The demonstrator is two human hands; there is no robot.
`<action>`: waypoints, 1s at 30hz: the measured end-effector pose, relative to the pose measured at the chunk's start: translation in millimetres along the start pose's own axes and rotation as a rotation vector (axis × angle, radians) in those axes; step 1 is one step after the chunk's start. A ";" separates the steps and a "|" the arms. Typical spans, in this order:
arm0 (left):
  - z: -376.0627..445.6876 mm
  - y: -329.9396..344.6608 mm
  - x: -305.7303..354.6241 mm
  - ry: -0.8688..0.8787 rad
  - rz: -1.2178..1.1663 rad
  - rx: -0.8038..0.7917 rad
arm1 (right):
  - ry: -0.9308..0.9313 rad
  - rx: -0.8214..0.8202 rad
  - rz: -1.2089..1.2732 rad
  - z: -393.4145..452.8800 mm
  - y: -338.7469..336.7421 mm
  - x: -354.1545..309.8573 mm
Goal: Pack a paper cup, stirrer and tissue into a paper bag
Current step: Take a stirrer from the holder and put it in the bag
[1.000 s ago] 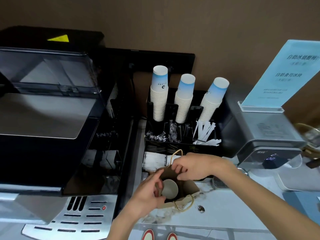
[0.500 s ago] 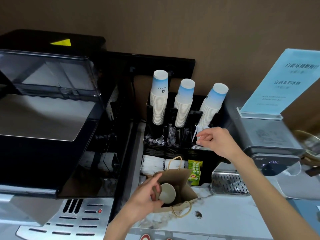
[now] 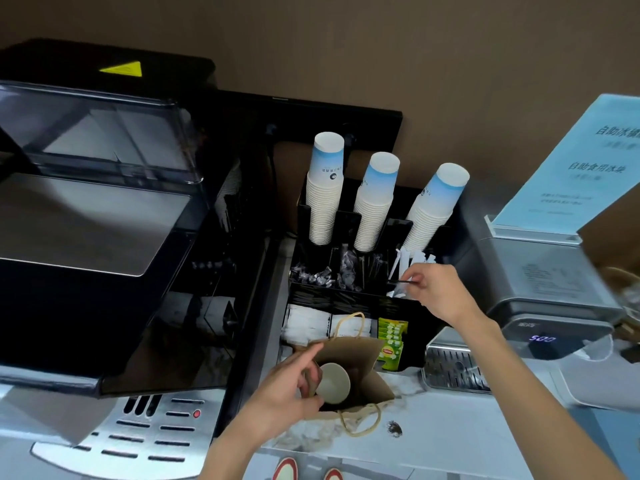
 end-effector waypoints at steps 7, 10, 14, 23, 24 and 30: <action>0.3 1.1 -0.1 -0.002 -0.006 0.008 | 0.007 0.270 0.192 -20.6 -60.6 -13.1; 0.5 0.5 1.8 0.004 -0.001 0.011 | -0.026 0.334 0.189 -34.9 -97.4 -24.4; -0.2 0.1 3.3 0.008 0.002 0.013 | -0.124 0.386 0.162 -60.3 -155.2 -47.7; -1.9 0.4 5.9 0.025 0.015 0.018 | -0.309 0.118 0.094 -128.8 -198.7 -118.4; -2.0 0.8 5.6 0.026 0.005 0.016 | -0.338 0.099 0.063 -131.7 -189.6 -127.3; -0.8 2.2 1.5 0.025 -0.029 0.007 | -0.545 -0.101 -0.055 -143.0 -92.8 -171.7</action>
Point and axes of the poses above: each hand's wrist, its own z-axis towards the middle knuckle, its own y-axis out of the palm, x = y × z, the point moved 9 cm from there along z, towards the middle knuckle, and after that the axes turned 9 degrees about -y, right-handed, at the moved point
